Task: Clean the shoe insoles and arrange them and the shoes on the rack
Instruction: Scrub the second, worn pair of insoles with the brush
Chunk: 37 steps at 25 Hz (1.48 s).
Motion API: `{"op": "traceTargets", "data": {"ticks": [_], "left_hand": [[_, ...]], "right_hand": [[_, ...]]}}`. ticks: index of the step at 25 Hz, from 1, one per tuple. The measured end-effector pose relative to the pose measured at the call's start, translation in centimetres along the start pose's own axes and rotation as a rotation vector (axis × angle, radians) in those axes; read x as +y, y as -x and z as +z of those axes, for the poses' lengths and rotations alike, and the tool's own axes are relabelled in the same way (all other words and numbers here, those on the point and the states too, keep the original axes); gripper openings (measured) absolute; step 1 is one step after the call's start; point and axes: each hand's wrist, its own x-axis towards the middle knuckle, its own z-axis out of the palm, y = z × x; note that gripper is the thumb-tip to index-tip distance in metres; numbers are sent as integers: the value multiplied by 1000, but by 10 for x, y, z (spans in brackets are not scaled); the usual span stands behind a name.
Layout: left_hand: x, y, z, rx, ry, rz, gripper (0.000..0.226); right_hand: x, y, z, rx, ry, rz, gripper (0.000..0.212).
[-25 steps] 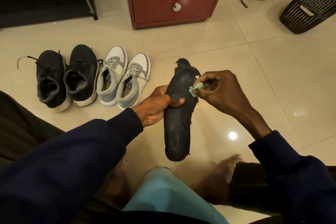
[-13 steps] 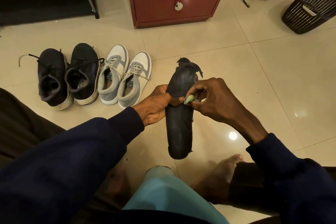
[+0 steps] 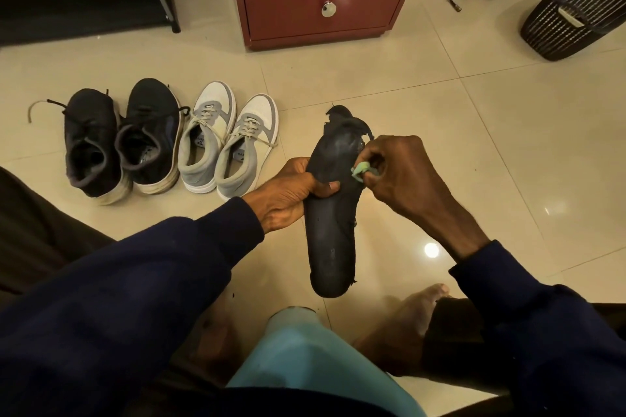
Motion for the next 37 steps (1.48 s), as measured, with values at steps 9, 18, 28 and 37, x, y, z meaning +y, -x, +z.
{"op": "traceTargets", "data": {"ticks": [9,18,28,37], "left_hand": [[3,0,1,-17,16,-11,46],[5,4,4,-11,22,-21,45],[3,9,9,-143,-18,-29,46],[1,9,8,-185,-87,6,42]], "right_hand": [[-2,-2,-33,-73,-278,108,10],[2,0,-10,41,-62,-11,11],[-8,-2,6,128,-184,-21,11],[-19,-2,8,75,-189,-39,13]]}}
